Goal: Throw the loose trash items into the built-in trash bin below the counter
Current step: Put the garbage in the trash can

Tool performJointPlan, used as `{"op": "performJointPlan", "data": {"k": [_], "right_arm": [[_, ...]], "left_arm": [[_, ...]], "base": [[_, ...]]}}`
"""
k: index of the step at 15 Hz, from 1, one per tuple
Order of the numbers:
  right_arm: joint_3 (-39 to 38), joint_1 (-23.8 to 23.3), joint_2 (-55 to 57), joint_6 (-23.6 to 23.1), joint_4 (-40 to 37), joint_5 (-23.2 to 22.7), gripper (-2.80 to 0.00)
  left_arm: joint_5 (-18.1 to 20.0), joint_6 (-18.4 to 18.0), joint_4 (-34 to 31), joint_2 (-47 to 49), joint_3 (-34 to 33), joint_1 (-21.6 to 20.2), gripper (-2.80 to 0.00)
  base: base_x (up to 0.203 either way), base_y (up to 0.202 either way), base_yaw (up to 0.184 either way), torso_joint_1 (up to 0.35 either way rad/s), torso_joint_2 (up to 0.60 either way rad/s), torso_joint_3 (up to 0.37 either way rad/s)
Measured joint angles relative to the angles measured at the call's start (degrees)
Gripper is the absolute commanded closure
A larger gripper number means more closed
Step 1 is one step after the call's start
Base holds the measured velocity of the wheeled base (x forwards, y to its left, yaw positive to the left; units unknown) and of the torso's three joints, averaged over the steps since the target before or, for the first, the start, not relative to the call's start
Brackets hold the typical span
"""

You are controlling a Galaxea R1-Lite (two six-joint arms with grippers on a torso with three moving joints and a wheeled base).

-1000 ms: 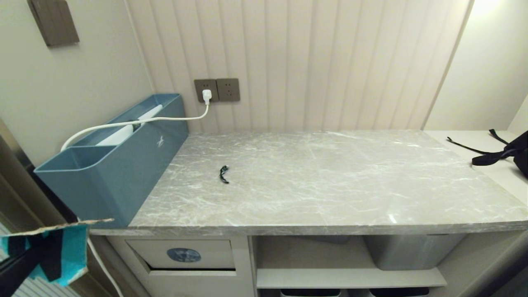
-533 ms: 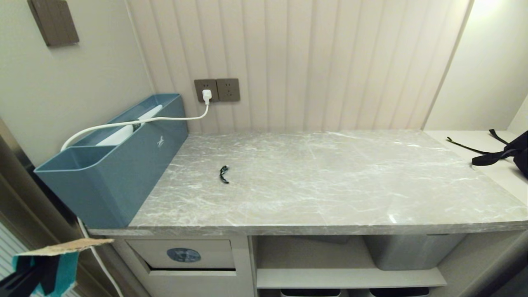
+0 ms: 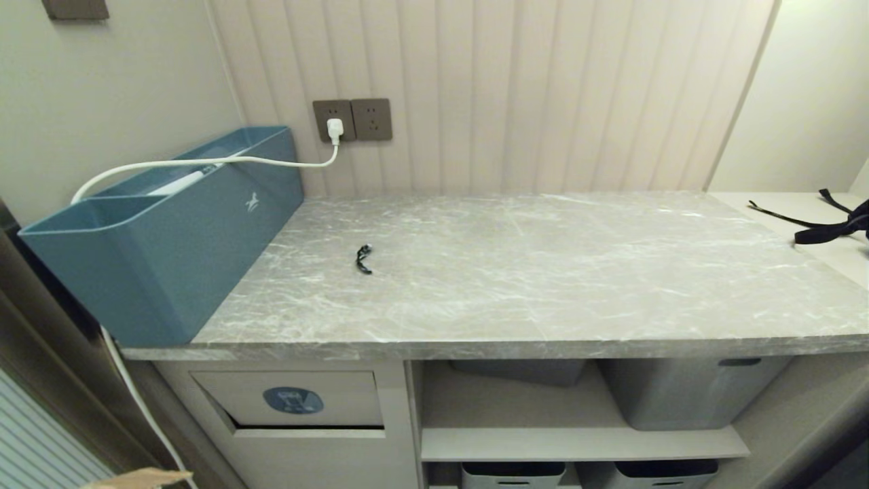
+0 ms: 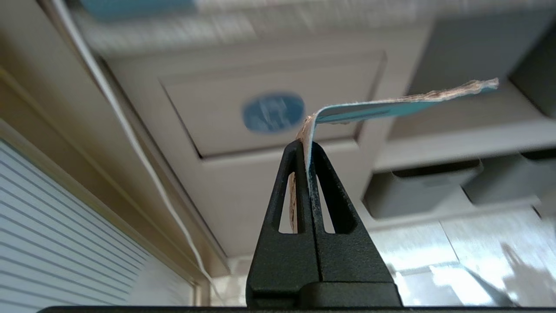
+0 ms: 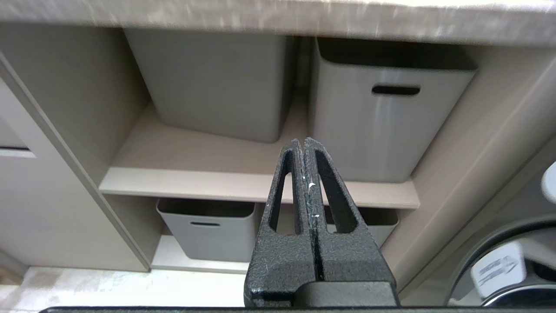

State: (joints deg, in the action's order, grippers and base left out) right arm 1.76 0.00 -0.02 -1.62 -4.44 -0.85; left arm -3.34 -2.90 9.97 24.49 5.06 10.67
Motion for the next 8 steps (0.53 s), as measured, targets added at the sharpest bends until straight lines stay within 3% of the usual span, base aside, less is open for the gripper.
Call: {"op": "performJointPlan", "data": {"k": [3, 6, 8], "right_arm": [[0.02, 0.00, -0.02, -0.86, -0.01, -0.24, 0.00], [-0.05, 0.02, -0.02, -6.92, -0.07, -2.00, 0.00], [-0.07, 0.02, -0.02, -7.58, -0.10, -2.89, 0.00]], "left_arm": [[2.62, 1.35, -6.80, -5.65, -0.27, 0.05, 0.00], [3.46, 1.50, -6.69, -7.71, -1.19, 0.05, 0.00], [3.50, 1.50, -7.73, -7.99, -1.68, 0.05, 0.00]], "base": [[0.000, 0.000, 0.000, -0.222, 0.51, 0.292], [0.000, 0.000, 0.000, -0.212, 0.50, 0.285], [0.000, 0.000, 0.000, -0.203, 0.49, 0.284]]}}
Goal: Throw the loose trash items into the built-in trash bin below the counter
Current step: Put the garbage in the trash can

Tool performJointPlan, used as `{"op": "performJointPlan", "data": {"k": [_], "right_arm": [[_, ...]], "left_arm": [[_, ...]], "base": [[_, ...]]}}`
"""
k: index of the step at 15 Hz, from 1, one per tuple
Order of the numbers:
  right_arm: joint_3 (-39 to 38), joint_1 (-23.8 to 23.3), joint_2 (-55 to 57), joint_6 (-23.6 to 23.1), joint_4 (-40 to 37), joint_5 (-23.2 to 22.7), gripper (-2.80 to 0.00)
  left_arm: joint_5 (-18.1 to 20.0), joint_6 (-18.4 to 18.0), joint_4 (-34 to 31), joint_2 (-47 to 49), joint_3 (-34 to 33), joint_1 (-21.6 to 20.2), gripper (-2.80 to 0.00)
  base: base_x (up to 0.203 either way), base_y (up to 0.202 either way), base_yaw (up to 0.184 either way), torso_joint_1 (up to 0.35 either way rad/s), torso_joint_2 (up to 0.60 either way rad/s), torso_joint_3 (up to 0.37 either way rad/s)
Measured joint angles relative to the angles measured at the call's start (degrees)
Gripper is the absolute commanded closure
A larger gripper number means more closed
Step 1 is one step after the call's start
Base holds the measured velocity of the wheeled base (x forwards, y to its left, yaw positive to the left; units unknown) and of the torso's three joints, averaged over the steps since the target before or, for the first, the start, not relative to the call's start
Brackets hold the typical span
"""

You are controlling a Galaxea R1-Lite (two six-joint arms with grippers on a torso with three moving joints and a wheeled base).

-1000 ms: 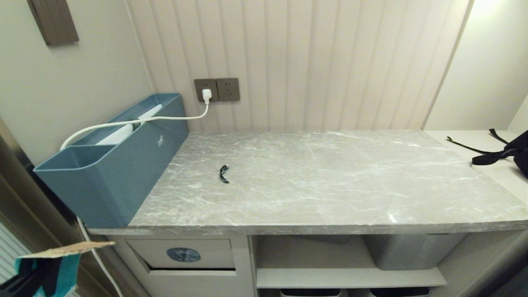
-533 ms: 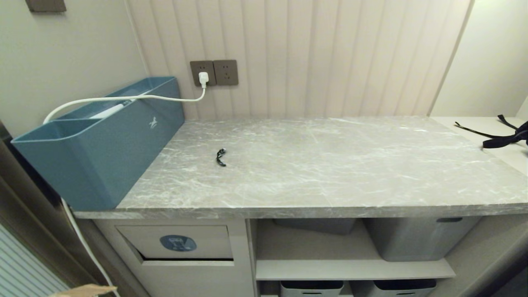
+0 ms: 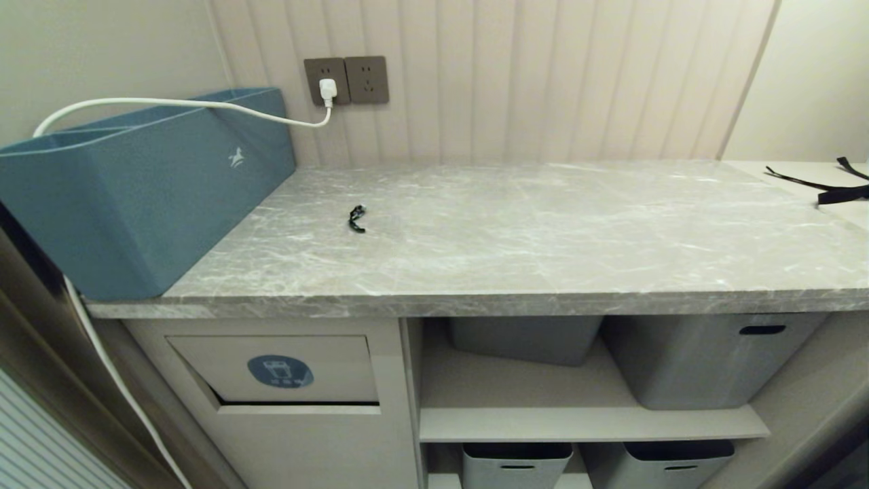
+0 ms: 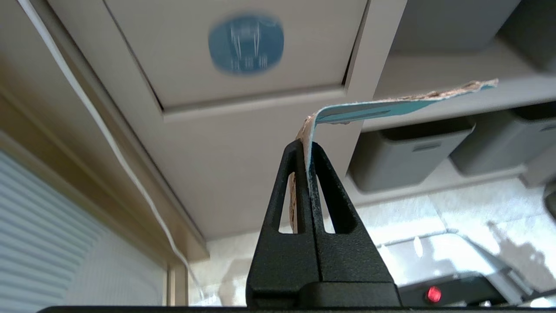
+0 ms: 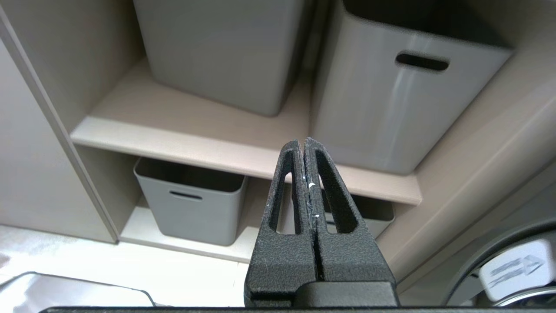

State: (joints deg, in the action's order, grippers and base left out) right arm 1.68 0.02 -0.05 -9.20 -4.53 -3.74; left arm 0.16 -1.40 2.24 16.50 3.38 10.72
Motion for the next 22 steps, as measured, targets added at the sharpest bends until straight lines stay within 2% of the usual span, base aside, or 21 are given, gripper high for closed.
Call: {"op": "performJointPlan", "data": {"k": [3, 6, 10, 13, 17, 20, 22], "right_arm": [[0.02, 0.00, 0.00, 0.67, -0.01, 0.17, 0.00], [0.00, 0.00, 0.00, 0.86, 0.00, 0.16, 0.00], [-0.01, 0.00, 0.00, 1.09, -0.01, 0.15, 0.00], [-0.06, -0.02, 0.00, 1.17, -0.09, 0.17, 0.00], [-0.01, -0.02, 0.00, 1.18, -0.01, 0.20, 0.00], [-0.01, 0.00, 0.00, 1.36, 0.00, 0.24, 0.00], [-0.01, 0.00, 0.00, 1.54, -0.01, 0.26, 0.00]], "left_arm": [[-0.58, -0.01, -2.57, 2.09, 1.17, -0.67, 0.00], [-0.41, -0.03, -3.41, 3.64, 1.89, -4.32, 0.00], [2.98, 0.16, -0.62, 4.34, 2.47, -5.06, 0.00], [4.66, 2.05, 1.22, 8.06, 4.38, -5.10, 0.00], [6.52, 7.86, 9.09, 17.63, 7.30, -4.99, 0.00], [12.52, 9.78, 17.49, 25.92, 7.97, -4.93, 0.00], [15.08, 10.06, 21.40, 31.19, 7.97, -4.91, 0.00]], "base": [[0.000, 0.000, 0.000, -0.184, 0.47, 0.279], [0.000, 0.000, 0.000, -0.174, 0.46, 0.295], [0.000, 0.000, 0.000, -0.146, 0.45, 0.307], [0.000, 0.000, 0.000, -0.099, 0.39, 0.280], [0.000, 0.000, 0.000, -0.014, 0.08, 0.057], [0.000, 0.000, 0.000, 0.001, 0.00, 0.010], [0.000, 0.000, 0.000, 0.000, 0.00, 0.000]]}}
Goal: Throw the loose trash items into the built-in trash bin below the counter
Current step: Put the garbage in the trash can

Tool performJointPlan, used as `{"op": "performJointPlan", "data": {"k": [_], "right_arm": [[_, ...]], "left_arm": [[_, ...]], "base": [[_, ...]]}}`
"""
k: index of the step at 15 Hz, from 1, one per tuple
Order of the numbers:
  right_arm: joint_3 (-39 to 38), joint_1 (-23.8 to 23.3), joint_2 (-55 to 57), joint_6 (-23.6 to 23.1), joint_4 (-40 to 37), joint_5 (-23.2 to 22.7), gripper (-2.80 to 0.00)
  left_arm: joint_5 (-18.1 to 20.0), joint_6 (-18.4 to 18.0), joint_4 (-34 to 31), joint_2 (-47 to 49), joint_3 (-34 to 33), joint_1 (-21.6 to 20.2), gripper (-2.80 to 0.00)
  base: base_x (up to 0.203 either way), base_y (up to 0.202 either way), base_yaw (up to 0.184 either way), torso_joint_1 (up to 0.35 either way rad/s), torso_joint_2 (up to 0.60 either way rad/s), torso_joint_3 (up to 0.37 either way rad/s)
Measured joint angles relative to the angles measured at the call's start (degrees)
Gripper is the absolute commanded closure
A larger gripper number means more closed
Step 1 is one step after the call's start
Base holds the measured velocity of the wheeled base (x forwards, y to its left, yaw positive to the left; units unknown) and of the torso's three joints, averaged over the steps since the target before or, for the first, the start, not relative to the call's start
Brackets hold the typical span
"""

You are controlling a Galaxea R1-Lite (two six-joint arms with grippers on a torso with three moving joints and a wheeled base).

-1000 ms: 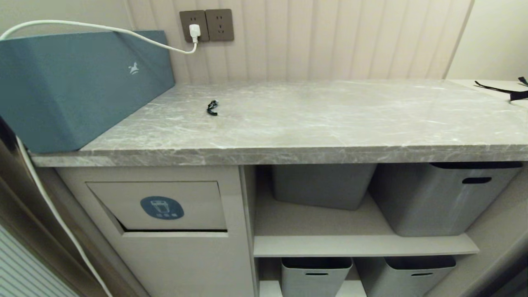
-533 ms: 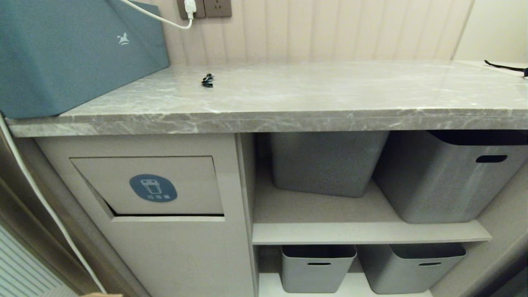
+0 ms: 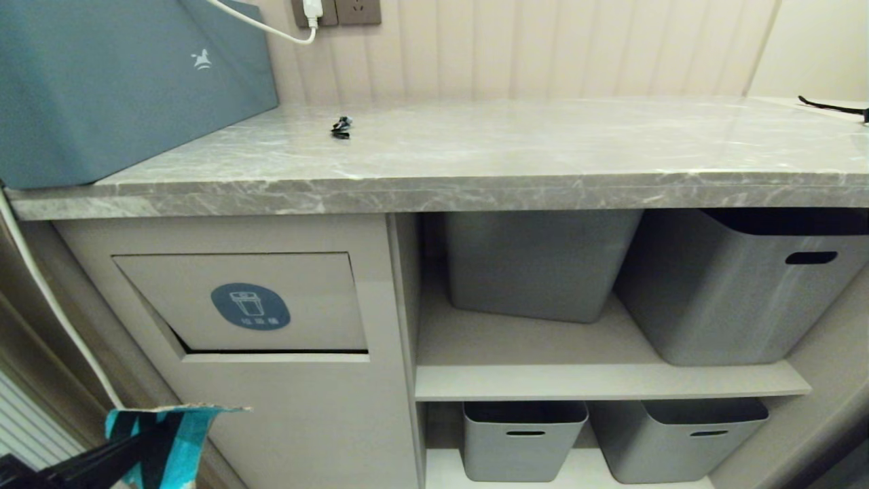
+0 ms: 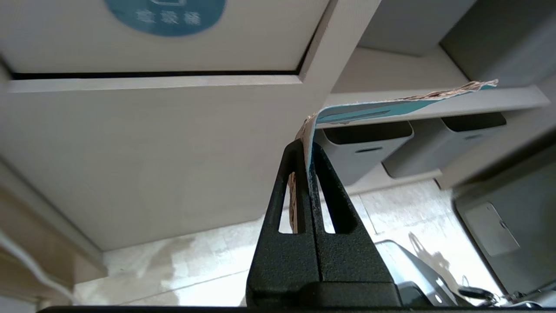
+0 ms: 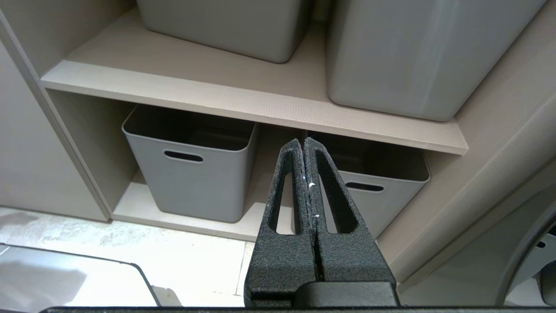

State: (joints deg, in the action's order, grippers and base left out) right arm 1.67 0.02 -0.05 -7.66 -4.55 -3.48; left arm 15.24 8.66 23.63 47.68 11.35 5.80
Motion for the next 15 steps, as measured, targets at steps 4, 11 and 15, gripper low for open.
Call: {"op": "performJointPlan", "data": {"k": [4, 11, 15], "right_arm": [[0.00, -0.02, 0.00, 0.08, 0.01, 0.01, 0.00], [0.00, 0.00, 0.00, 0.08, 0.00, 0.01, 0.00], [-0.05, -0.02, 0.00, 0.08, 0.01, 0.01, 0.00]], "left_arm": [[1.42, 0.08, 10.91, 12.82, 0.60, 0.01, 0.00], [1.33, 1.95, 44.34, 39.18, -0.38, -0.59, 0.00], [1.29, 4.43, 52.54, 49.11, -0.70, -1.99, 0.00]], "base": [[0.000, 0.000, 0.000, 0.000, 0.00, 0.000], [0.000, 0.000, 0.000, 0.000, 0.00, 0.000], [0.000, 0.000, 0.000, 0.000, 0.00, 0.000]]}}
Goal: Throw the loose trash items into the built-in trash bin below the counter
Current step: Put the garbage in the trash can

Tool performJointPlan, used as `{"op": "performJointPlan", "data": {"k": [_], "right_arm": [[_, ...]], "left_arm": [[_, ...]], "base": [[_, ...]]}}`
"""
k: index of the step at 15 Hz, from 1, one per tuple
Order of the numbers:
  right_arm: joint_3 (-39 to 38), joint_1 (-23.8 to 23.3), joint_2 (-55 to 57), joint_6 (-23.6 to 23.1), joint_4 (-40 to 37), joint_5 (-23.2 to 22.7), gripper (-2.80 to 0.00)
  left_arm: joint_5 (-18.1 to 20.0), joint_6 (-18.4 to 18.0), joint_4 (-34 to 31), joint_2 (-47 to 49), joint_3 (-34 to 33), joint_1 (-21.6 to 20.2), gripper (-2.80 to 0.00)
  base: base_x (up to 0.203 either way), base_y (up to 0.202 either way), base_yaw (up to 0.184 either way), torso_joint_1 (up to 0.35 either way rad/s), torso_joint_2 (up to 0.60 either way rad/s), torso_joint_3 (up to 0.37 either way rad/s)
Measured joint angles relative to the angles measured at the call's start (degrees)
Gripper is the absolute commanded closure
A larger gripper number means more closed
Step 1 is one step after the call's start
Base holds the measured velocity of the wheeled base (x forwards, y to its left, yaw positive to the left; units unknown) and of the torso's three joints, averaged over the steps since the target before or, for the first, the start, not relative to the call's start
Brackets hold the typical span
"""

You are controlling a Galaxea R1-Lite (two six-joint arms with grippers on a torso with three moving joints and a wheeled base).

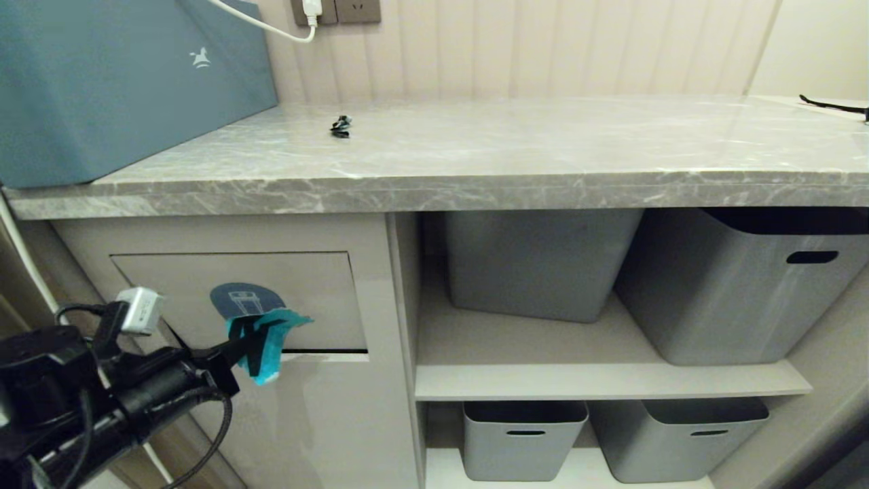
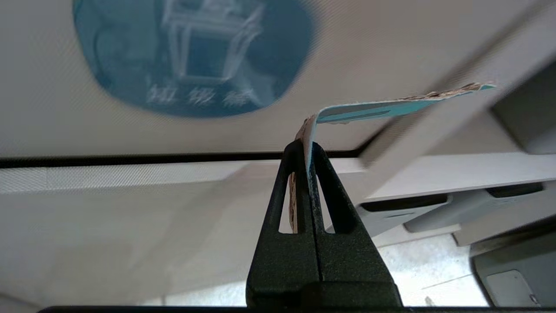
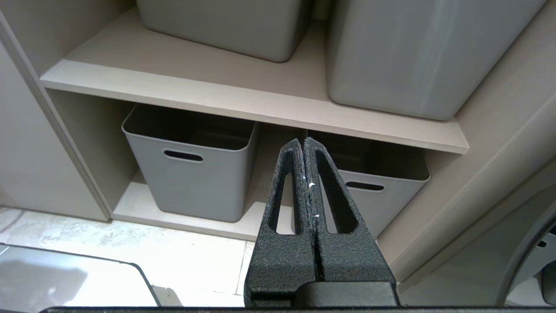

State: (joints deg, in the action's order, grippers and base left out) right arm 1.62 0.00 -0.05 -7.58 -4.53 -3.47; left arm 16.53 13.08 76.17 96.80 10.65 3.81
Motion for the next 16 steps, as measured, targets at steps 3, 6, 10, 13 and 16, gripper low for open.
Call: {"op": "performJointPlan", "data": {"k": [3, 6, 10, 13, 16], "right_arm": [[0.02, 0.00, 0.00, 0.00, 0.00, 0.00, 0.00], [0.04, 0.00, 0.00, 0.00, -0.01, 0.00, 0.00], [0.05, 0.00, 0.00, -0.02, 0.00, 0.01, 0.00], [0.05, 0.00, 0.00, -0.01, 0.00, 0.00, 0.00], [0.05, 0.00, 0.00, -0.02, 0.00, 0.00, 0.00]], "left_arm": [[-0.63, 1.36, 0.92, 6.68, 3.71, -0.62, 0.00], [-4.65, 6.76, 1.82, 11.90, 7.35, -0.27, 0.00], [-5.27, 7.66, 1.80, 14.96, 9.38, -0.05, 0.00], [-5.75, 7.76, 1.80, 16.48, 12.43, 0.04, 0.00], [-5.79, 9.01, 1.73, 17.47, 14.65, 0.48, 0.00]], "base": [[0.000, 0.000, 0.000, 0.000, 0.00, 0.000], [0.000, 0.000, 0.000, 0.000, 0.00, 0.000], [0.000, 0.000, 0.000, 0.000, 0.00, 0.000], [0.000, 0.000, 0.000, 0.000, 0.00, 0.000], [0.000, 0.000, 0.000, 0.000, 0.00, 0.000]]}}
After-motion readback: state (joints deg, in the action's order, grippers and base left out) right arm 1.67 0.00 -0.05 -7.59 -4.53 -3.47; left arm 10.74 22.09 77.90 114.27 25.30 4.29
